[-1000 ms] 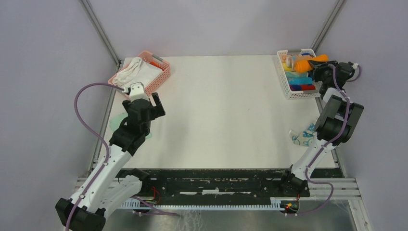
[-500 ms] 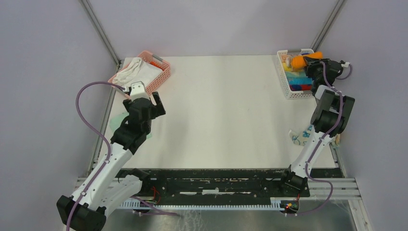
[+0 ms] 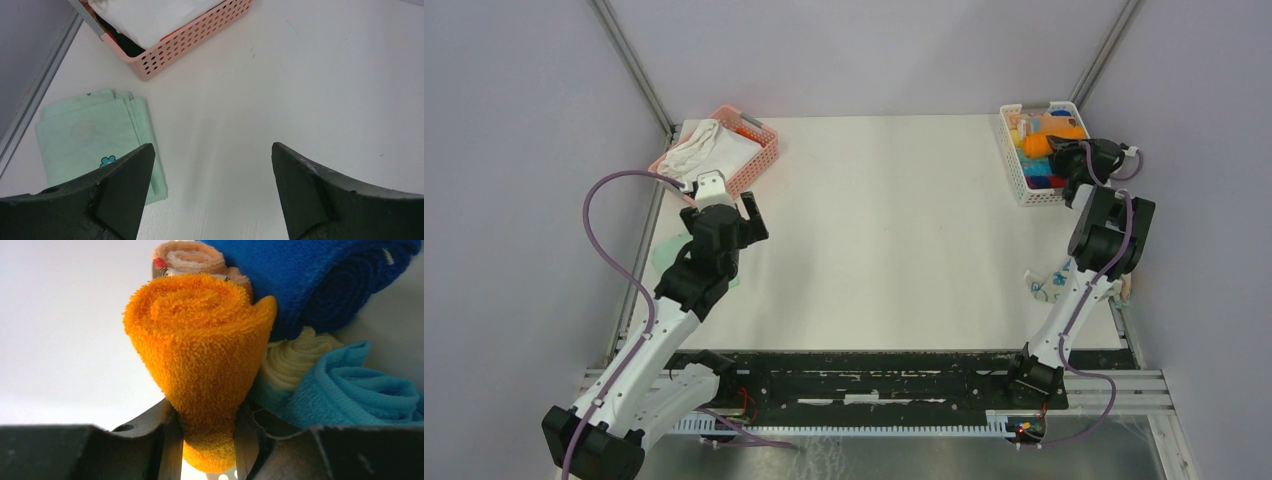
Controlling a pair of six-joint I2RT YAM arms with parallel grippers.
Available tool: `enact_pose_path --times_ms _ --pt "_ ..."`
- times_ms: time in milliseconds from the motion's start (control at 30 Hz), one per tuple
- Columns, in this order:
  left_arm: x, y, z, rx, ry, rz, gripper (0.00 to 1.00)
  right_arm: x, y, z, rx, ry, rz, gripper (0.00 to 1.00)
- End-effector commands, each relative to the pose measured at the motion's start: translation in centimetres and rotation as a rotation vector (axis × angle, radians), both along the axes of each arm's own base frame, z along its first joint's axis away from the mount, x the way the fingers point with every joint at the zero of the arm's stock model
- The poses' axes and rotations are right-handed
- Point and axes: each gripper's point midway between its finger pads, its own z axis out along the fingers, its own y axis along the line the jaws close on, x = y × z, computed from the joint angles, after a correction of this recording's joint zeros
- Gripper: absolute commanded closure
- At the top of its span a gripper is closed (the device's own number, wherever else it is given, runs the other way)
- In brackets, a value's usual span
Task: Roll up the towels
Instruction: Place the towel in the bin.
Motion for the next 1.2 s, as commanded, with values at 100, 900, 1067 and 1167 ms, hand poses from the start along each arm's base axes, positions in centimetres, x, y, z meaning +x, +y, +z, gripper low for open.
enact_pose_path --times_ms 100,900,1067,1167 --pt "0.3 0.4 1.3 0.032 -0.049 -0.009 0.07 0.2 0.2 -4.1 0.019 0.134 -0.018 0.53" --pt "-0.2 0.5 2.0 0.014 -0.077 -0.009 0.07 -2.2 -0.1 1.8 -0.012 0.294 -0.063 0.17" --pt "-0.3 0.6 2.0 0.013 -0.078 -0.007 0.07 -2.7 -0.1 3.0 -0.023 0.309 -0.064 0.18" --pt "-0.3 0.6 2.1 0.012 -0.08 -0.007 0.07 -2.9 0.0 3.8 -0.035 0.317 -0.056 0.17"
